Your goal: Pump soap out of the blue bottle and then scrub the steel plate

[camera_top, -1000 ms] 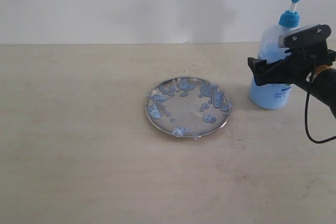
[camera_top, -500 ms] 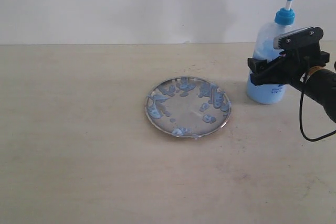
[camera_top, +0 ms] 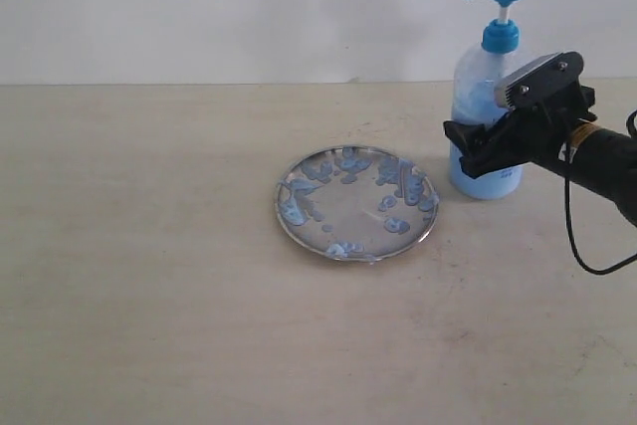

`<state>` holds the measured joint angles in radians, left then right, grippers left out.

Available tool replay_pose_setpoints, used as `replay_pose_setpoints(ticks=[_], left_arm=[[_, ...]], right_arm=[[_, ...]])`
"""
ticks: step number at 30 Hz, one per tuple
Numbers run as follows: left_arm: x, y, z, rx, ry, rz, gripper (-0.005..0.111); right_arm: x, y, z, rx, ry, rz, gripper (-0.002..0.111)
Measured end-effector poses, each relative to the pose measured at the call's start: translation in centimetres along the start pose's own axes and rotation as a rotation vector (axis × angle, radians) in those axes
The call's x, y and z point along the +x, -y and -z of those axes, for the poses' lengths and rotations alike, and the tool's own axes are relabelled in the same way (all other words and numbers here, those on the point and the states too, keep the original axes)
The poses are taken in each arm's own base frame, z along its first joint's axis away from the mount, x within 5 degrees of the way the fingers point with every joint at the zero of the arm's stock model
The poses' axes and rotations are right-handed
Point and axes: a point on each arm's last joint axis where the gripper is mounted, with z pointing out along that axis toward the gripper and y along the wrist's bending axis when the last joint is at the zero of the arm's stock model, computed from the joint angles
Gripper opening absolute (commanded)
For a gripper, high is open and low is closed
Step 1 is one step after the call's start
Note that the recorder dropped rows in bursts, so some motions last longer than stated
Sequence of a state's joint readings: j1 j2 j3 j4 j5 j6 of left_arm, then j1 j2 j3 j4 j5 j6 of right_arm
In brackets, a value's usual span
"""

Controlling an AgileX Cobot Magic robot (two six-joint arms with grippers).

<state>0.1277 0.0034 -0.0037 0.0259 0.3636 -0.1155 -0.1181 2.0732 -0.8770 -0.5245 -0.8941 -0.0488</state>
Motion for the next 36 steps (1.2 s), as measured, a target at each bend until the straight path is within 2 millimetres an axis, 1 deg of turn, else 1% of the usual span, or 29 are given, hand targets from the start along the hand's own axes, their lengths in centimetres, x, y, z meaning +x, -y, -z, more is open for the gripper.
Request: replay_pose_setpoints(ticks=[6, 11, 13, 16, 18, 19, 21, 27, 28, 31, 32, 33, 35, 36], left_arm=[[0.0, 0.0, 0.0, 0.000, 0.000, 0.000, 0.004], [0.0, 0.0, 0.0, 0.005, 0.005, 0.018, 0.004], [-0.3, 0.3, 0.0, 0.030, 0.028, 0.092, 0.004], [-0.8, 0.6, 0.1, 0.078, 0.081, 0.248, 0.004], [-1.1, 0.8, 0.1, 0.112, 0.108, 0.365, 0.004], [-1.3, 1.0, 0.2, 0.139, 0.122, 0.460, 0.004], [-1.6, 1.1, 0.2, 0.162, 0.137, 0.547, 0.004], [-1.6, 1.1, 0.2, 0.177, 0.137, 0.602, 0.004], [-1.9, 1.0, 0.3, 0.173, 0.170, 0.605, 0.004], [-3.5, 0.3, 0.6, 0.156, 0.347, 0.672, 0.004], [-4.7, 0.2, 0.6, 0.142, 0.371, 0.670, 0.004], [-5.9, 0.3, 0.2, 0.123, 0.349, 0.657, 0.004], [-9.2, 0.9, -1.2, 0.114, 0.271, 0.566, 0.004], [-10.6, 1.5, -2.5, 0.124, 0.201, 0.515, 0.004]], right_arm=[[-0.2, -0.3, 0.0, -0.036, 0.016, 0.098, 0.001], [-0.3, -0.5, 0.0, -0.047, 0.021, 0.127, 0.001], [-0.3, -0.5, 0.0, -0.049, 0.022, 0.130, 0.001], [-0.3, -0.5, 0.0, -0.050, 0.024, 0.134, 0.001], [-0.3, -0.5, 0.0, -0.050, 0.024, 0.136, 0.001], [-0.3, -0.5, 0.0, -0.052, 0.024, 0.137, 0.001], [-0.3, -0.5, 0.0, -0.053, 0.024, 0.138, 0.001], [-0.3, -0.5, 0.0, -0.053, 0.024, 0.148, 0.001], [-0.3, -0.5, 0.0, -0.054, 0.027, 0.162, 0.001], [-0.3, -0.6, 0.0, -0.056, 0.030, 0.183, 0.001], [-0.3, -0.6, 0.0, -0.056, 0.030, 0.188, 0.001], [-0.3, -0.6, 0.0, -0.056, 0.030, 0.189, 0.001], [-0.3, -0.6, 0.0, -0.058, 0.031, 0.192, 0.001], [-0.3, -0.6, 0.0, -0.058, 0.031, 0.195, 0.001]])
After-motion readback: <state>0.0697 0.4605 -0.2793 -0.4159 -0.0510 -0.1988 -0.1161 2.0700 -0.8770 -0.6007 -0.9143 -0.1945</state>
